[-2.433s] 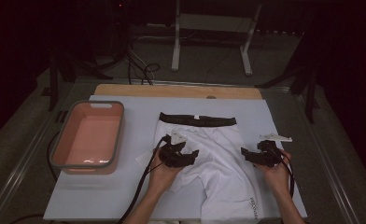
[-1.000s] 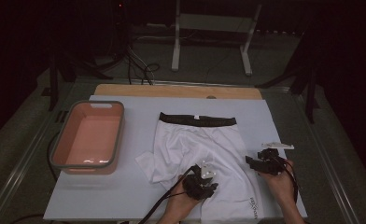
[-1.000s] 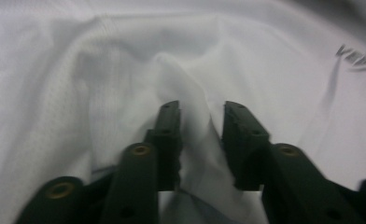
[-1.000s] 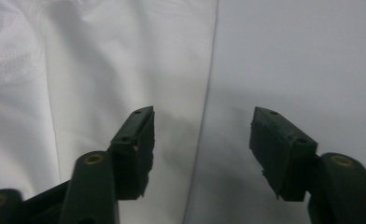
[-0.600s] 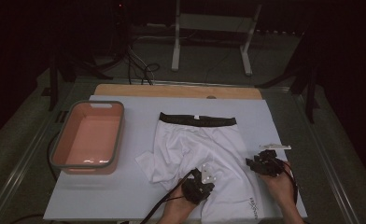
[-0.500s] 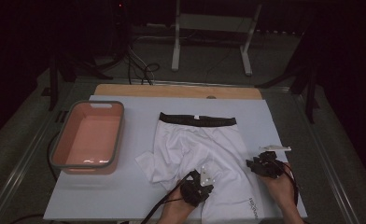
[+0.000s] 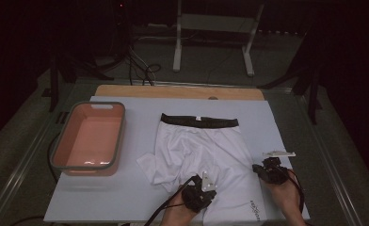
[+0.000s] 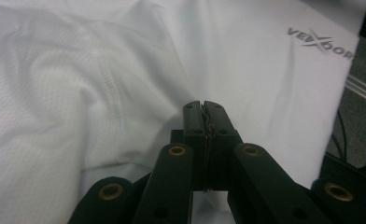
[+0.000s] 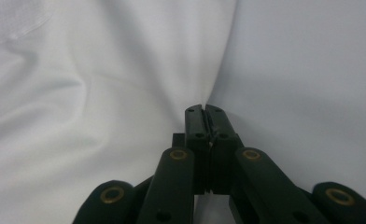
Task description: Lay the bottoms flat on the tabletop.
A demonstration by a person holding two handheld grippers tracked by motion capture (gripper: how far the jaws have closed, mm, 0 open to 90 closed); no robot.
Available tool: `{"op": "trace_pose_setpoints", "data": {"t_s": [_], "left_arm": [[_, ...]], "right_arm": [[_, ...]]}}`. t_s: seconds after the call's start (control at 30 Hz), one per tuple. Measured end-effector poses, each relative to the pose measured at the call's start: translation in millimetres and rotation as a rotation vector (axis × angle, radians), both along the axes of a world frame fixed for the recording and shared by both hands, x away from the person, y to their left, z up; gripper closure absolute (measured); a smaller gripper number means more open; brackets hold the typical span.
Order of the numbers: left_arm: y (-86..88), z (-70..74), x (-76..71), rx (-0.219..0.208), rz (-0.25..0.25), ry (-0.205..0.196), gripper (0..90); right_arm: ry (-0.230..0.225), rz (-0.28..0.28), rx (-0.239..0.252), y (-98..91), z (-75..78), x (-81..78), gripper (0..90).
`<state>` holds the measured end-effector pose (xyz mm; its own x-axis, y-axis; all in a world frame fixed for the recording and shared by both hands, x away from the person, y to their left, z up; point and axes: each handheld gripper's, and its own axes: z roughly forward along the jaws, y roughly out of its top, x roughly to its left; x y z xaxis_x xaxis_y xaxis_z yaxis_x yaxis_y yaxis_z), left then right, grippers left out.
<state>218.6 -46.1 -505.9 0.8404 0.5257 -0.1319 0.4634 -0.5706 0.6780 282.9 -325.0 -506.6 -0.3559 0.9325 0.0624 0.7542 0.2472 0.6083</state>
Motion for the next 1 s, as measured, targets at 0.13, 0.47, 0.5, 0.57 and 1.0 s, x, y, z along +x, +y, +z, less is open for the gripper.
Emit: {"op": "trace_pose_setpoints", "data": {"t_s": [0.13, 0.47, 0.5, 0.57, 1.0], "left_arm": [[-2.1, -0.6, -2.9, -0.012, -0.027, -0.009, 87.2], [25.0, 19.7, 4.4, -0.05, 0.058, -0.073, 49.6], [29.1, 21.7, 5.0, -0.056, 0.068, -0.083, 47.7], [38.3, 25.8, 6.4, -0.053, 0.094, -0.106, 42.9], [84.6, 30.5, 13.1, -0.071, 0.25, -0.132, 16.1]], "right_arm": [[-0.007, -0.016, -0.004, -4.5, 0.4, -0.3, 89.4], [-0.046, -0.011, 0.039, -5.9, 3.1, -3.6, 42.5], [-0.047, -0.015, 0.039, -5.9, 3.3, -3.8, 39.6], [-0.054, -0.026, 0.047, -6.3, 4.0, -4.0, 35.6], [-0.108, -0.025, 0.041, -1.5, 8.7, -6.5, 24.5]]}}
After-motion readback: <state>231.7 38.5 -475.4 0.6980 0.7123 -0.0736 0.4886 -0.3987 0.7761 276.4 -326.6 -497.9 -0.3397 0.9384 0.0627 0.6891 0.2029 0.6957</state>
